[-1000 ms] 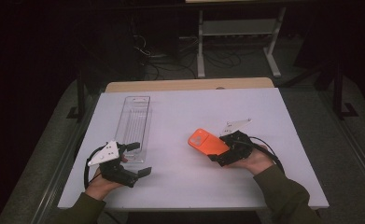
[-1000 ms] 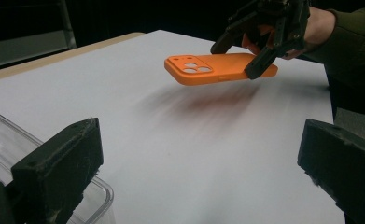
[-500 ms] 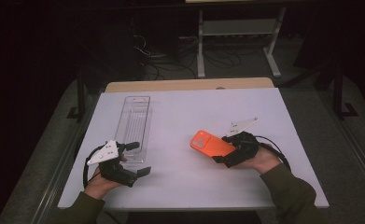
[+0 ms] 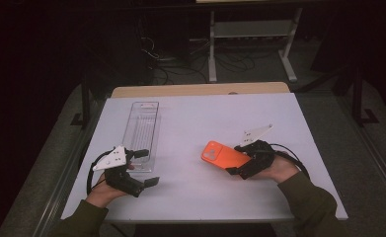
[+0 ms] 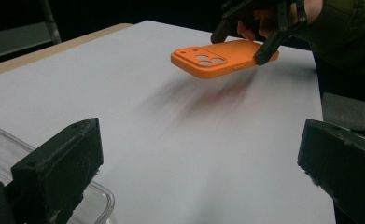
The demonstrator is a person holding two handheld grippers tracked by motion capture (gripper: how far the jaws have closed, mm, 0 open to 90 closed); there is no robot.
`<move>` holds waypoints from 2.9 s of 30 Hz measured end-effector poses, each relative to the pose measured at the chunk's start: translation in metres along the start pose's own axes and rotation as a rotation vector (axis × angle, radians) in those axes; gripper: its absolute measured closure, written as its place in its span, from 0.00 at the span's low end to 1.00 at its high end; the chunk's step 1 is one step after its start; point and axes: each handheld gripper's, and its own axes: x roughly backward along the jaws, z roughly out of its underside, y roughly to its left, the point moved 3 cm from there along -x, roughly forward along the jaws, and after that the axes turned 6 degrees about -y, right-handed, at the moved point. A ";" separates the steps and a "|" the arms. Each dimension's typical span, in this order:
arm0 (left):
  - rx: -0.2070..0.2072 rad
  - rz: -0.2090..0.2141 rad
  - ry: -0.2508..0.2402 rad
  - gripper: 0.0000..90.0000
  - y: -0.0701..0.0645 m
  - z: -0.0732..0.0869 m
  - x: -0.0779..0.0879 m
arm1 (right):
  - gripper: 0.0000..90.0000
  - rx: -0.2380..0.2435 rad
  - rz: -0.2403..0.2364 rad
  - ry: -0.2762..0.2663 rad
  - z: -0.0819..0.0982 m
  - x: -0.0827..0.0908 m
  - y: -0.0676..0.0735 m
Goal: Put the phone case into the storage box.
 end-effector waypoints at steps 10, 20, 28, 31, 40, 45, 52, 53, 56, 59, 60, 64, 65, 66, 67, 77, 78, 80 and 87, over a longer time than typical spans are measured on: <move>-0.025 0.046 0.063 0.00 0.000 -0.007 -0.007 | 0.17 0.052 -0.027 0.018 0.000 0.000 0.000; -0.052 0.100 0.104 0.00 0.004 -0.020 -0.017 | 0.17 0.089 -0.056 0.027 -0.002 -0.001 0.000; -0.086 0.151 0.148 0.00 0.006 -0.027 -0.029 | 0.17 0.111 -0.068 0.028 -0.002 -0.002 0.002; -0.098 0.165 0.159 0.00 0.005 -0.030 -0.034 | 0.17 0.114 -0.074 0.032 -0.002 -0.003 0.002; -0.133 0.209 0.204 0.00 0.002 -0.037 -0.049 | 0.17 0.143 -0.099 0.034 -0.003 -0.005 0.006; -0.152 0.231 0.233 0.00 0.001 -0.039 -0.057 | 0.17 0.182 -0.116 0.038 -0.004 -0.006 0.007; -0.159 0.256 0.255 0.00 -0.001 -0.045 -0.067 | 0.17 0.215 -0.146 0.049 -0.009 -0.011 0.010; -0.165 0.260 0.264 0.00 -0.002 -0.046 -0.069 | 0.17 0.217 -0.146 0.048 -0.010 -0.011 0.011; -0.174 0.265 0.273 0.00 -0.002 -0.048 -0.073 | 0.17 0.232 -0.158 0.051 -0.012 -0.013 0.012; -0.176 0.278 0.292 0.00 -0.003 -0.048 -0.077 | 0.17 0.244 -0.173 0.055 -0.013 -0.015 0.014; -0.172 0.280 0.292 0.00 -0.003 -0.048 -0.078 | 0.17 0.246 -0.179 0.054 -0.014 -0.017 0.014; -0.183 0.299 0.317 0.00 -0.004 -0.049 -0.083 | 0.17 0.258 -0.191 0.062 -0.015 -0.019 0.015; -0.177 0.300 0.316 0.00 -0.005 -0.049 -0.085 | 0.17 0.260 -0.196 0.055 -0.016 -0.020 0.016; -0.184 0.303 0.320 0.00 -0.004 -0.050 -0.086 | 0.17 0.259 -0.199 0.059 -0.016 -0.021 0.016; -0.189 0.309 0.328 0.00 -0.004 -0.050 -0.087 | 0.17 0.266 -0.200 0.062 -0.017 -0.021 0.017; -0.194 0.339 0.361 0.00 -0.007 -0.051 -0.099 | 0.17 0.301 -0.222 0.056 -0.026 -0.025 0.019; -0.201 0.343 0.366 0.00 -0.007 -0.051 -0.100 | 0.17 0.298 -0.225 0.055 -0.026 -0.025 0.019; -0.199 0.350 0.370 0.00 -0.007 -0.051 -0.102 | 0.17 0.299 -0.231 0.056 -0.028 -0.026 0.020; -0.211 0.380 0.404 0.00 -0.009 -0.053 -0.109 | 0.17 0.314 -0.248 0.059 -0.033 -0.029 0.020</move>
